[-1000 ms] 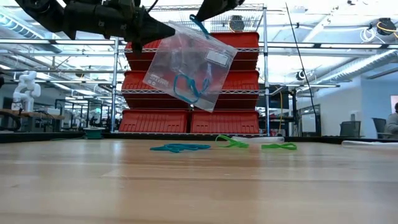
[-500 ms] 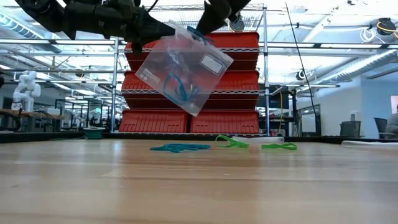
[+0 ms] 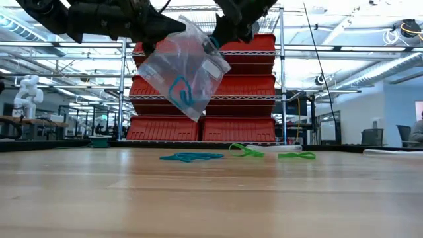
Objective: Sort rubber bands
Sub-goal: Put the blue rubber band into the transparent zip bag
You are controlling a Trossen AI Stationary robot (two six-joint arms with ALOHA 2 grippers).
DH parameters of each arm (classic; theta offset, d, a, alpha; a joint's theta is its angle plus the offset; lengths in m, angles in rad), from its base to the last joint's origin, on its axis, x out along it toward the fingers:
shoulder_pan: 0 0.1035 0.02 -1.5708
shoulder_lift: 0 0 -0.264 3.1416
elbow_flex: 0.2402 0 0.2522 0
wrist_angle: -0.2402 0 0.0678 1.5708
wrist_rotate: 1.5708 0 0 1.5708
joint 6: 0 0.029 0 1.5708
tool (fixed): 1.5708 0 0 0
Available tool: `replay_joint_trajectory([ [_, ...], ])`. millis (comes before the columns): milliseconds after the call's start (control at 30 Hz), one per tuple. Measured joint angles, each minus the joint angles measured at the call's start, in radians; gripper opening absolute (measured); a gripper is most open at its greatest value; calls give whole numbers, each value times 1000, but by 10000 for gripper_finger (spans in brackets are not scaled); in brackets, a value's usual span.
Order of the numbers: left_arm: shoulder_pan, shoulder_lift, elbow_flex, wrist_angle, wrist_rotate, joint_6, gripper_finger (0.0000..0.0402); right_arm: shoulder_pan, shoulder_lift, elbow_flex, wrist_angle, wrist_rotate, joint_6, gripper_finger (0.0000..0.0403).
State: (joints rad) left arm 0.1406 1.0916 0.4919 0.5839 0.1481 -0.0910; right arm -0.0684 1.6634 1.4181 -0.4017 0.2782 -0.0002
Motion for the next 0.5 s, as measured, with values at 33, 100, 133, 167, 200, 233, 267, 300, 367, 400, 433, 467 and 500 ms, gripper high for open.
replay_joint_trajectory([
  [33,0,0,0,-2,10,0,0,-3,0,0,-1,0,0,30],
  [100,0,0,0,-7,21,0,0,-5,0,0,5,0,-1,47],
  [133,0,0,0,-13,26,1,0,-4,0,0,9,0,-4,55],
  [167,0,0,0,-19,27,1,0,0,-2,0,8,-1,-4,63],
  [200,0,0,0,-25,27,1,0,3,-3,0,6,-11,-4,70],
  [233,0,0,0,-29,28,1,0,4,-5,0,10,-22,-4,77],
  [267,0,0,0,-29,28,1,0,7,-10,0,16,-24,-2,83],
  [300,0,0,0,-29,28,1,0,11,-15,0,16,-25,0,88],
  [367,0,0,0,-29,28,1,0,13,-24,0,33,-25,0,95],
  [400,0,0,0,-31,28,0,0,14,-29,0,38,-25,0,96],
  [433,0,0,0,-34,28,0,0,15,-32,0,42,-23,-1,97],
  [467,0,0,0,-37,29,0,0,17,-34,0,55,-23,-2,97],
  [500,0,0,0,-42,29,0,0,17,-37,0,65,-23,-5,97],
])
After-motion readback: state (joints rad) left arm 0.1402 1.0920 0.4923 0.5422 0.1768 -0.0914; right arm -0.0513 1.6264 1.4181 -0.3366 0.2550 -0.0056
